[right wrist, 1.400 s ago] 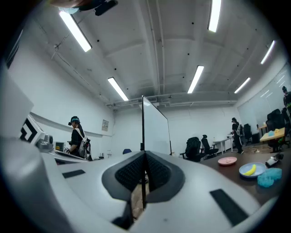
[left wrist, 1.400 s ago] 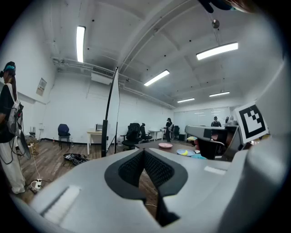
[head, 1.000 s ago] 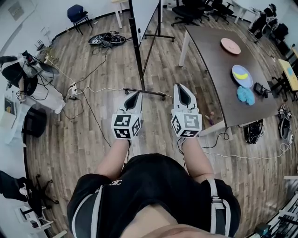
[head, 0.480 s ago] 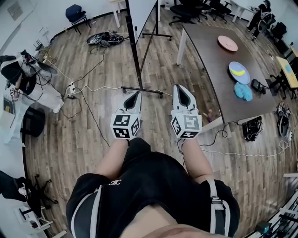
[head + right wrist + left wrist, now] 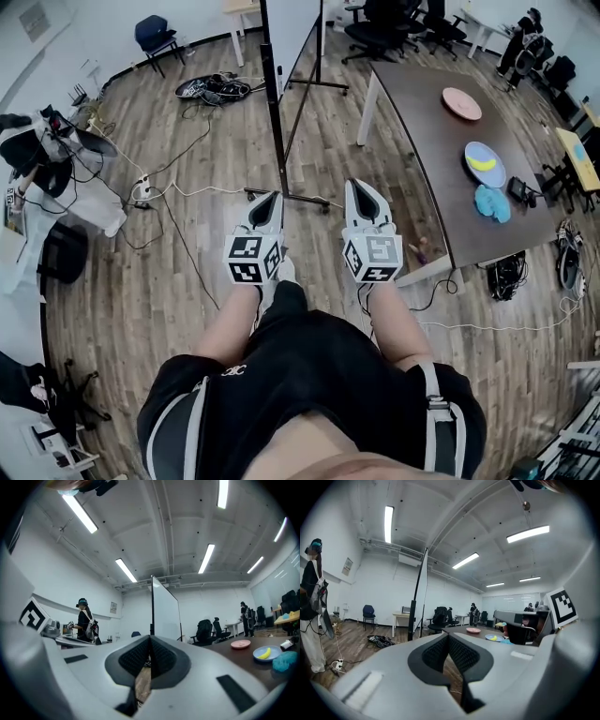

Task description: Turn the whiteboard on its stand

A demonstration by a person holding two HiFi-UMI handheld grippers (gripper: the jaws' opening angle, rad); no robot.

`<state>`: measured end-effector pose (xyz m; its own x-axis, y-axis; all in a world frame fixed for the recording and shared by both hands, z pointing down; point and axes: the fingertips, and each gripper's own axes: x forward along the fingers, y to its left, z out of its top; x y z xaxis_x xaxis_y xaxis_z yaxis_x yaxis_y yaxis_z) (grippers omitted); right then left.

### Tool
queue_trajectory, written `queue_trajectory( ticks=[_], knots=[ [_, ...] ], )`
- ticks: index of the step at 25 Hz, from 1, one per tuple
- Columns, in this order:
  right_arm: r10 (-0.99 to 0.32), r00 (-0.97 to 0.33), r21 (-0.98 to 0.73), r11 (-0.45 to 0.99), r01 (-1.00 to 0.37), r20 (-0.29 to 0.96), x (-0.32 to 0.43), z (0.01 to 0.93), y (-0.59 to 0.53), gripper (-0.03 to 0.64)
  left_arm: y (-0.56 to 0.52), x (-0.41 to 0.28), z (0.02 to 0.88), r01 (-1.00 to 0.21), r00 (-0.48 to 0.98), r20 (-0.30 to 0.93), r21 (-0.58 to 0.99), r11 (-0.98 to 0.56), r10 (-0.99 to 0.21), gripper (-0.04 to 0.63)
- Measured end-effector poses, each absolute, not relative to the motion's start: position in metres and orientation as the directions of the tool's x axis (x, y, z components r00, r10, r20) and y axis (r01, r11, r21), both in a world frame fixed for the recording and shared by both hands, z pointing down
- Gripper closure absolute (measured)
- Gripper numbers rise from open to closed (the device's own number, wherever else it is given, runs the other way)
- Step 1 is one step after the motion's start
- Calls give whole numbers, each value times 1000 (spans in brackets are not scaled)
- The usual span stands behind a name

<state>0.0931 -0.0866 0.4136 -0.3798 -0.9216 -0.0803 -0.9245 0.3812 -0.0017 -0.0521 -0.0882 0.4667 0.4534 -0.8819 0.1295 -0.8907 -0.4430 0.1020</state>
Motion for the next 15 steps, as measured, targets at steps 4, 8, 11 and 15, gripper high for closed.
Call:
queue_trajectory(
  ticks=[4, 8, 11, 15],
  knots=[
    [-920, -385, 18, 385, -923, -77, 89, 412, -117, 609, -117, -56, 465, -890, 452, 111, 111, -441, -885, 586],
    [-919, -384, 24, 384, -923, -83, 81, 412, -152, 609, -153, -59, 473, -889, 456, 129, 114, -443, -881, 586],
    [-918, -392, 13, 392, -920, -65, 83, 416, -172, 609, -173, -56, 470, -890, 453, 128, 111, -441, -882, 586],
    [-922, -384, 2, 384, -923, -52, 88, 418, -198, 609, -198, -55, 469, -891, 453, 141, 115, -440, -880, 586]
  ],
)
